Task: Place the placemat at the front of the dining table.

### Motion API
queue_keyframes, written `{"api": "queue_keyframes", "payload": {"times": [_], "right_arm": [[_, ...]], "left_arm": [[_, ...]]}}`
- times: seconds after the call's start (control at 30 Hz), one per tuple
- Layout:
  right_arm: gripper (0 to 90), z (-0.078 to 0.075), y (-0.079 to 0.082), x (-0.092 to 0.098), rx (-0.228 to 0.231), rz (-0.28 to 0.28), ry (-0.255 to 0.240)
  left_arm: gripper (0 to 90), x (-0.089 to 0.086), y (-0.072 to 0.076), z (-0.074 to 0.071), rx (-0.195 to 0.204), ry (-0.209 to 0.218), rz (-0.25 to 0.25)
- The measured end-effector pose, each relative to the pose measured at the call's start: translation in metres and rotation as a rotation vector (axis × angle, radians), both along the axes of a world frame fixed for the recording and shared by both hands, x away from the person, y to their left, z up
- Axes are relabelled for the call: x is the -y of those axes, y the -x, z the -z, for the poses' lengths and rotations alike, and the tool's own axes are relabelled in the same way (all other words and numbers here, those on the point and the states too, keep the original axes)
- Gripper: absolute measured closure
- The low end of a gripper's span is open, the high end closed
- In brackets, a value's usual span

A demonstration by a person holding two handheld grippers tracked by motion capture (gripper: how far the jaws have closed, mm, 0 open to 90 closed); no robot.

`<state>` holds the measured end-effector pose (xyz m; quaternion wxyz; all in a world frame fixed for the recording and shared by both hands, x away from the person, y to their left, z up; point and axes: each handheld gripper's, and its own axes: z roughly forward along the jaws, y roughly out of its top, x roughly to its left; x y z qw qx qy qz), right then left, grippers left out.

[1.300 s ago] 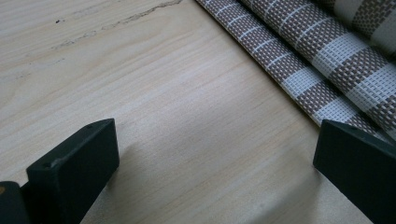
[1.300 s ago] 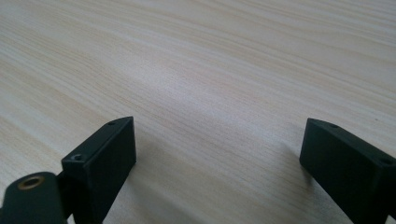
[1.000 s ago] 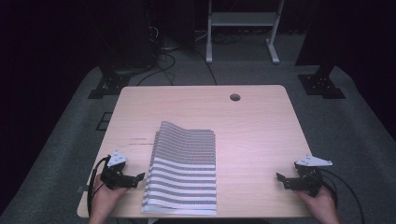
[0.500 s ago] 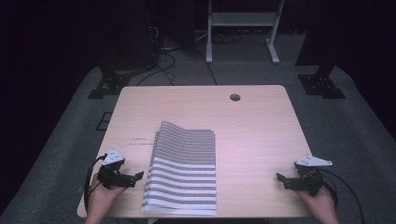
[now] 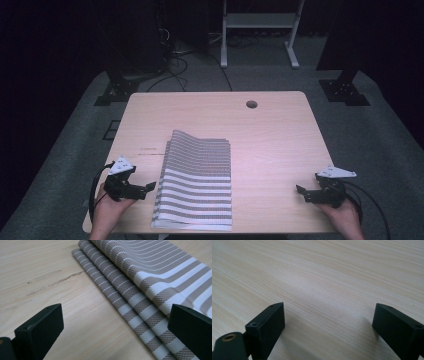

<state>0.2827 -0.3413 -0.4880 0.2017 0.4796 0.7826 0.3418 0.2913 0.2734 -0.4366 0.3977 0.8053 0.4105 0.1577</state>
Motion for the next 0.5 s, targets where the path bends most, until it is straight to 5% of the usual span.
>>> {"api": "queue_keyframes", "payload": {"times": [0.5], "right_arm": [[9.7, 0.000, 0.000, 0.000, 0.001, -0.002, 0.001]], "left_arm": [[0.0, 0.020, -0.002, -0.011, -0.021, 0.031, 0.074]]}}
